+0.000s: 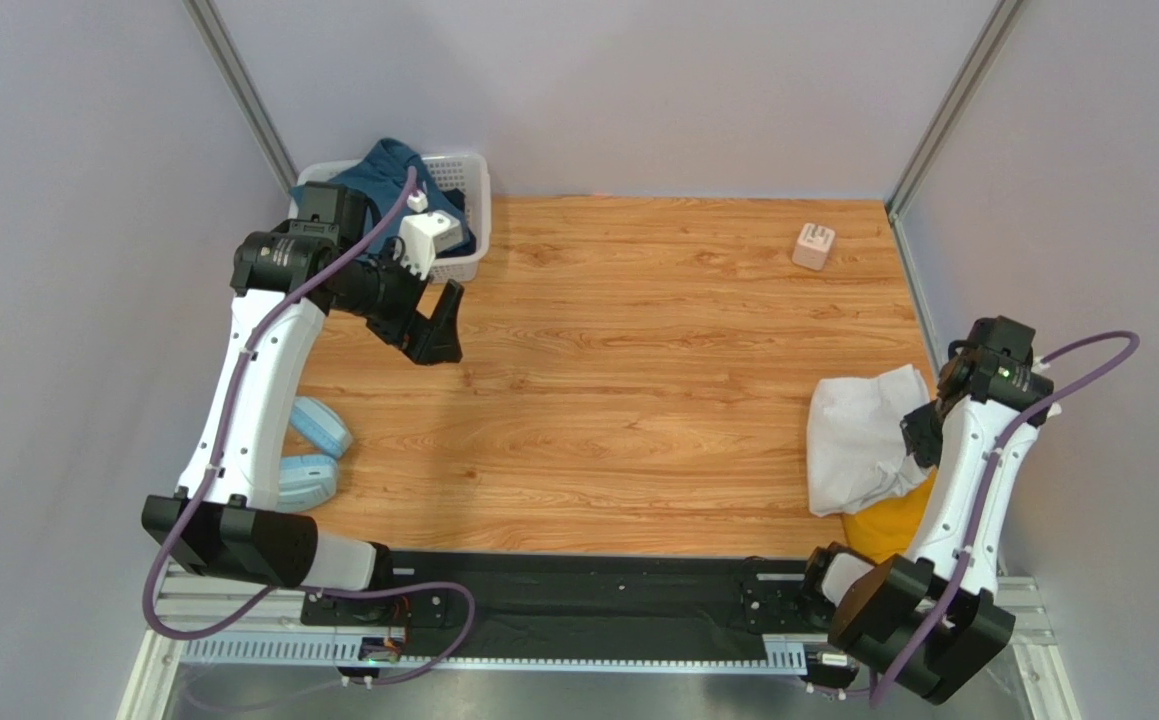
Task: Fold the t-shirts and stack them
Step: Put the neatly folded tshirt into the corner of the board with the right arm
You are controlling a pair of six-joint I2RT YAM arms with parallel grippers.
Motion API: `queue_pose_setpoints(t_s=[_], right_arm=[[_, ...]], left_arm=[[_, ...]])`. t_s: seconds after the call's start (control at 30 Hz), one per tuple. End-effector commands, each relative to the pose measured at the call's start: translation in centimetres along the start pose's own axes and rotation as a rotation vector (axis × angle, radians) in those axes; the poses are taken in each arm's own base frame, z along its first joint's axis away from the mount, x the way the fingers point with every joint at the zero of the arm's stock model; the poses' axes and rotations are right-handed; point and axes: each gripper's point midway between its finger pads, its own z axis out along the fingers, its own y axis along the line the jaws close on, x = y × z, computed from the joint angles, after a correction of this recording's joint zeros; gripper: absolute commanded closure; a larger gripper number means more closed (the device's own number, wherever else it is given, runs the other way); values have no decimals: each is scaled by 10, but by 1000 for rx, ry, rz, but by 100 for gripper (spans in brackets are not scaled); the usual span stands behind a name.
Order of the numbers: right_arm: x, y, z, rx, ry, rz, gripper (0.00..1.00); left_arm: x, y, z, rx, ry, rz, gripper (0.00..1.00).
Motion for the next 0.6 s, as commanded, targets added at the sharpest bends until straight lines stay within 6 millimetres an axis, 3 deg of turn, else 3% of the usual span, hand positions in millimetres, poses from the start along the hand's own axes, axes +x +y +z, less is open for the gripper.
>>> queue_pose_setpoints(t_s=[0.0,0.07,0.23,0.43,0.57], right_arm=[[-22,15,-35,-76,-182,-44,100],[-28,17,-46,-97,-220,-37,100],[-29,7,-25,21,-167,-17,100],[-50,-6,-28,104,-186,100,100],[-52,-16,-24,148,-159,152,100]], left_arm=[[-5,-2,-8,-9,-28,36,0],[-6,-3,-7,5,-28,23,0],[-12,-10,-10,35,-45,0,0],[-5,-13,-15,17,-35,6,0],[-4,-13,-17,13,-35,7,0]])
